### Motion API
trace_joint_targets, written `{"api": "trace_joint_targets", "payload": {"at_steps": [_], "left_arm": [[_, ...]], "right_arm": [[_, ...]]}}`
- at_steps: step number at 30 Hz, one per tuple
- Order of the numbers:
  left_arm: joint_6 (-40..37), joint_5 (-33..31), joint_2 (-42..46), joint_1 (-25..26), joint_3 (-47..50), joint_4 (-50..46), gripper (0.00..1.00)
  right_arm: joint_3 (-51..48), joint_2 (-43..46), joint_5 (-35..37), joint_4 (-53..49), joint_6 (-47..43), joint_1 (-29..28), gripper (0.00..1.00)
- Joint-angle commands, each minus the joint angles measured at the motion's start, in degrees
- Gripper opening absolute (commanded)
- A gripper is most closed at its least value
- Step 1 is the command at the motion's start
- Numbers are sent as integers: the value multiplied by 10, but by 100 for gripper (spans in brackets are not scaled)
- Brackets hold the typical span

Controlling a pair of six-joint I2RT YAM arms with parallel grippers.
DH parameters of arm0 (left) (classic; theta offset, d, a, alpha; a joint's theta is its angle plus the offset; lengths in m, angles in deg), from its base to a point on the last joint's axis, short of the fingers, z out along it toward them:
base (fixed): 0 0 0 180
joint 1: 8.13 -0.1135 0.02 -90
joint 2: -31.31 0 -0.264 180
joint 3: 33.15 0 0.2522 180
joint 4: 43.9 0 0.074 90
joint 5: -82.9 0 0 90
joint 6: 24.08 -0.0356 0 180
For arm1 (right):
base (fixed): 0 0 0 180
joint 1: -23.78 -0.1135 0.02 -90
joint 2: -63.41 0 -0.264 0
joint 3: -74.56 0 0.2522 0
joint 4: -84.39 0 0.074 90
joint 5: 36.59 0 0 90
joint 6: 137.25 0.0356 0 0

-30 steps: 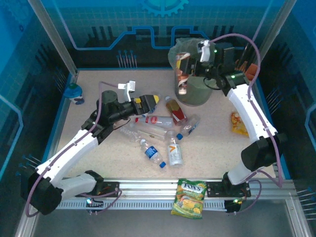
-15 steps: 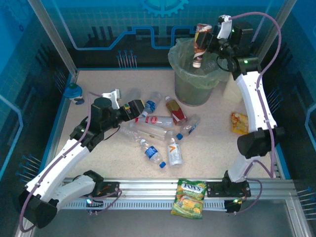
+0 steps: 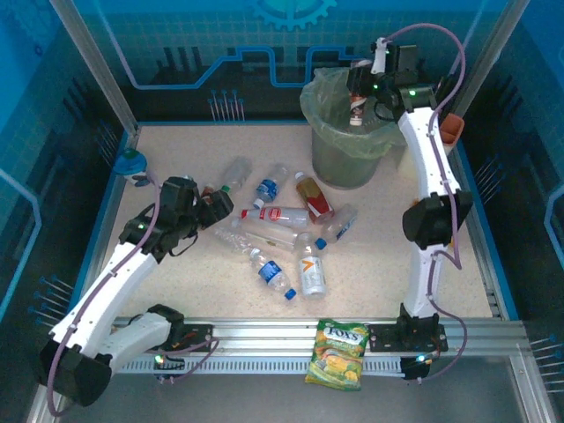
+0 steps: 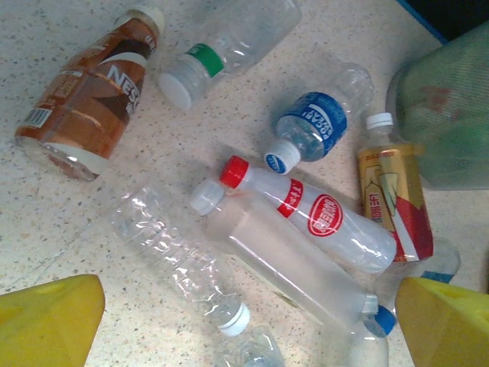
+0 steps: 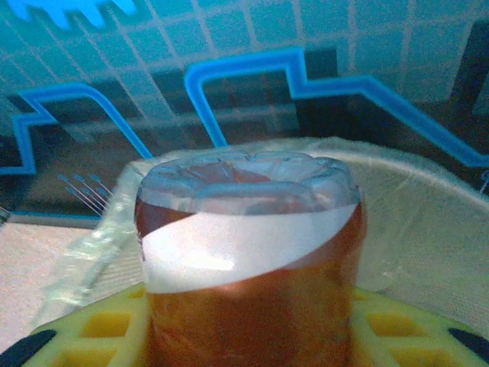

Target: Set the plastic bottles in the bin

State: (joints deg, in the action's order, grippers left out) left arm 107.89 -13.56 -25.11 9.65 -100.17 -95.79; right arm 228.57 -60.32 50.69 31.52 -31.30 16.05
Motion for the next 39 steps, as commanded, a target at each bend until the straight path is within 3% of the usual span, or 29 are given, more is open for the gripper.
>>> {"api": "trace_joint_targets", "payload": {"at_steps": [1,5,10,21,25,33,39], "left_arm": [[-9,-4,-13,-9,-25,-19,98],[-26,13,-36,-24,-36,-23,98],[-104,111,-110,-85,-109,-45,98],[-249,98,-278,-152,-224,-82,99],[-287,95,-319,-164,-233,-68,99],[-357,72,-371,-172,-247,-58,99],[-375,76,-395,-180,-250,-59,99]], "right_arm": [[48,-47,8,-65,-26,-12,40],[45,-78,-20,-85,-29,-15,41],[44,-121,-47,-110,-42,-18,41],[-3,-146,-37,-121,-62,-28,50],[3,-152,-44,-127,-59,-28,62],[50,-149,-56,-163,-60,-24,99],[76,-104,-48,-187,-64,-19,100]]}}
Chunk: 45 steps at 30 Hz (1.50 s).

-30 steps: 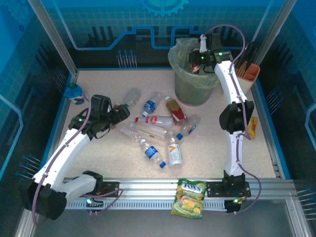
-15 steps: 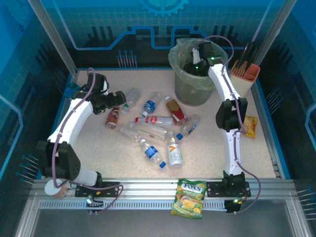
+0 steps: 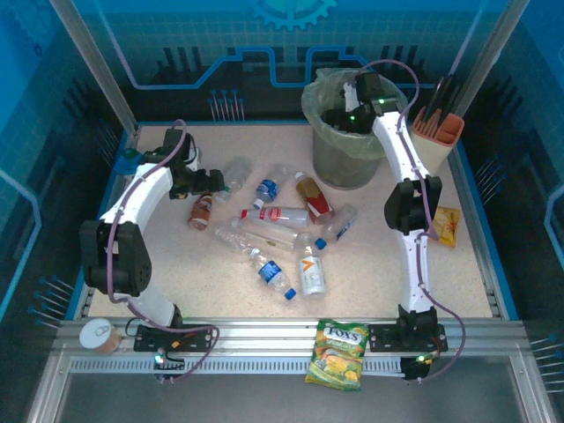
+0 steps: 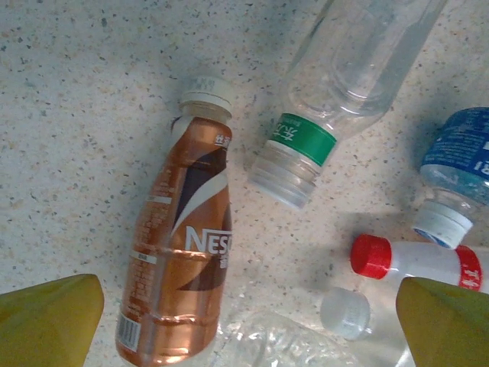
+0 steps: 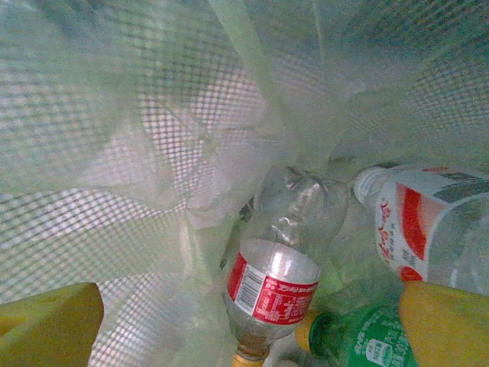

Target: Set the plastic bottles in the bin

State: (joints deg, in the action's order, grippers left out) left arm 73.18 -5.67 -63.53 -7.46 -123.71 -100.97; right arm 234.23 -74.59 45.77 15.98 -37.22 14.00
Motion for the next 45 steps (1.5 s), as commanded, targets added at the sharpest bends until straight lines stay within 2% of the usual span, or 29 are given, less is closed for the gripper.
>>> {"api": "trace_joint_targets", "payload": {"at_steps": [1,13,17,22,24,28,30,33,37,41,45], "left_arm": [[-31,-2,-13,-9,-15,-6,99],[-63,22,-41,-10,-2,11,99],[-70,31,-48,-10,-8,1,99],[-72,58,-37,-10,13,17,99],[-68,63,-33,-9,24,24,99],[-54,65,-26,-8,35,30,99],[-50,60,-16,-9,45,35,99],[-46,54,-5,-9,58,41,99],[-37,38,-8,-9,59,33,99],[-21,-9,-25,-12,48,1,99],[2,-20,-19,-12,64,-1,99]], "right_arm": [[20,44,-3,-32,-5,1,100],[-27,178,-22,-46,36,19,100],[-21,205,-40,-88,57,32,100],[-55,258,-27,-142,74,29,100],[-141,315,-33,-103,77,22,99],[-401,490,-14,85,92,-2,100],[-502,563,-14,144,104,-7,100],[-581,624,-57,150,114,-9,100],[-653,663,-117,134,124,-14,100],[-748,715,-128,159,168,-17,100],[-817,739,-122,179,183,-20,100]]}}
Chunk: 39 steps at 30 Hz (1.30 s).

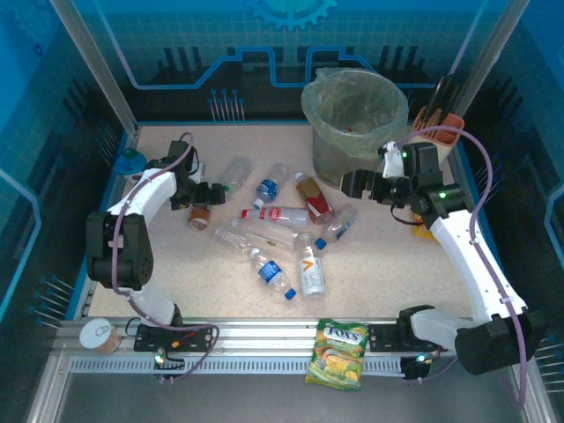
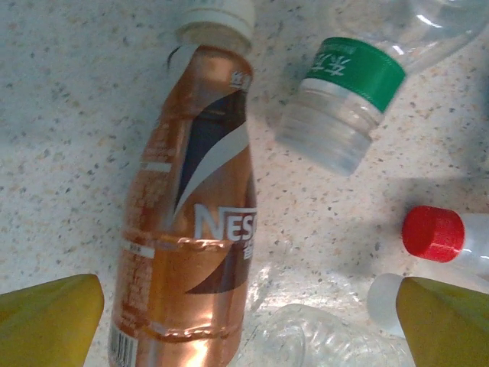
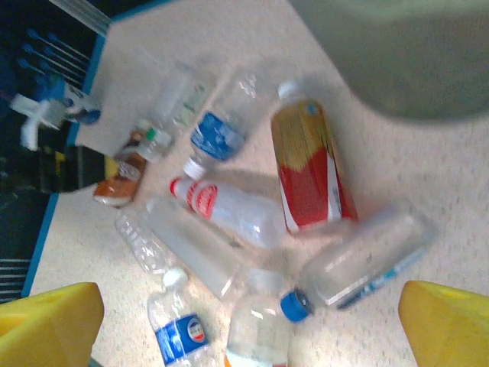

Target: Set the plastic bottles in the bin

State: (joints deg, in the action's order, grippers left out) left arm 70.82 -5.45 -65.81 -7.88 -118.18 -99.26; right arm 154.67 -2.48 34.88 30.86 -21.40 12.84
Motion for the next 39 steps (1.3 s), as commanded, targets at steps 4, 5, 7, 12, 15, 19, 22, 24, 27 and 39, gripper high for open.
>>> {"api": "trace_joint_targets", "payload": {"at_steps": [4,5,7,12,15,19,22,24,27,39], "left_arm": [[47,-2,6,-8,35,-2,99],[52,1,4,-8,40,-2,99],[60,1,3,-8,53,4,99],[72,5,8,-8,78,20,99],[74,8,11,-8,87,31,94],[76,6,6,-8,84,30,85],[77,4,4,-8,84,31,81],[79,1,2,-8,87,35,75],[81,-1,0,-8,89,37,69],[81,48,100,-6,88,34,55]], "right_arm": [[-33,4,20,5,31,-16,100],[-33,-1,33,2,32,-20,100],[-30,-11,56,1,41,-23,100],[-38,8,69,19,46,-33,100],[-84,53,73,89,57,-36,100],[-98,66,71,108,49,-35,100],[-103,63,72,107,57,-35,100],[-106,57,67,109,62,-35,100],[-108,46,54,115,73,-36,99],[-85,7,44,132,115,-69,100]]}}
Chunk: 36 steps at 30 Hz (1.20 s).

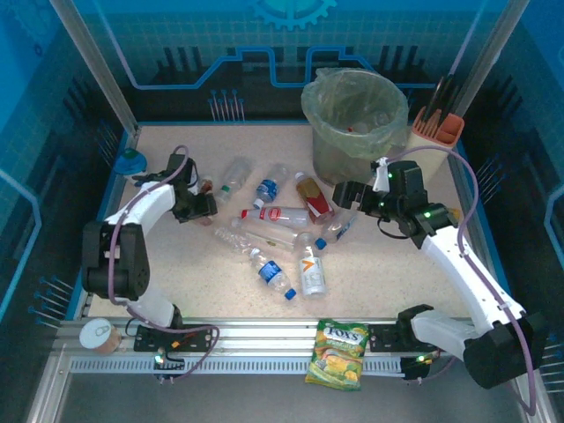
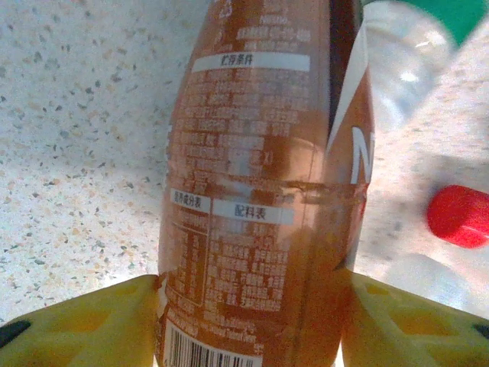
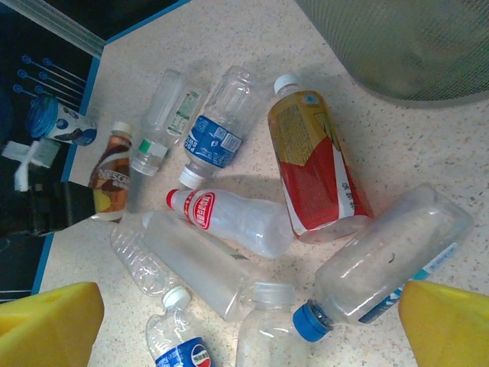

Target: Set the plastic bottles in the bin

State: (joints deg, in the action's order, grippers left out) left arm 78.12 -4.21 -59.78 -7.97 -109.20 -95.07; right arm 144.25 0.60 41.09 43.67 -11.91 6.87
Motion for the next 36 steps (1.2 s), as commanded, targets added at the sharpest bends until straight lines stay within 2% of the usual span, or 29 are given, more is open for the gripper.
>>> {"api": "trace_joint_targets", "payload": {"at_steps": [1,6,12,18,25,30,36], "left_arm": [[19,49,57,-2,3,-1,52],[61,73,145,68,29,38,47],[153,153,229,162,85,175,44],[194,215,222,232,110,279,46],[210,231,192,292,111,318,44],[196,236,172,317,105,303,43],[193,232,163,336,104,309,43]], "right_arm": [[27,-33,-20,4,18,-19,100],[69,-78,2,21,13,-77,100],[93,-126,-31,97,55,-120,100],[92,-177,-109,212,127,-139,100],[89,-198,-104,230,132,-137,100],[89,-194,-104,232,126,-117,100],[89,-188,-76,203,105,-107,77]]}}
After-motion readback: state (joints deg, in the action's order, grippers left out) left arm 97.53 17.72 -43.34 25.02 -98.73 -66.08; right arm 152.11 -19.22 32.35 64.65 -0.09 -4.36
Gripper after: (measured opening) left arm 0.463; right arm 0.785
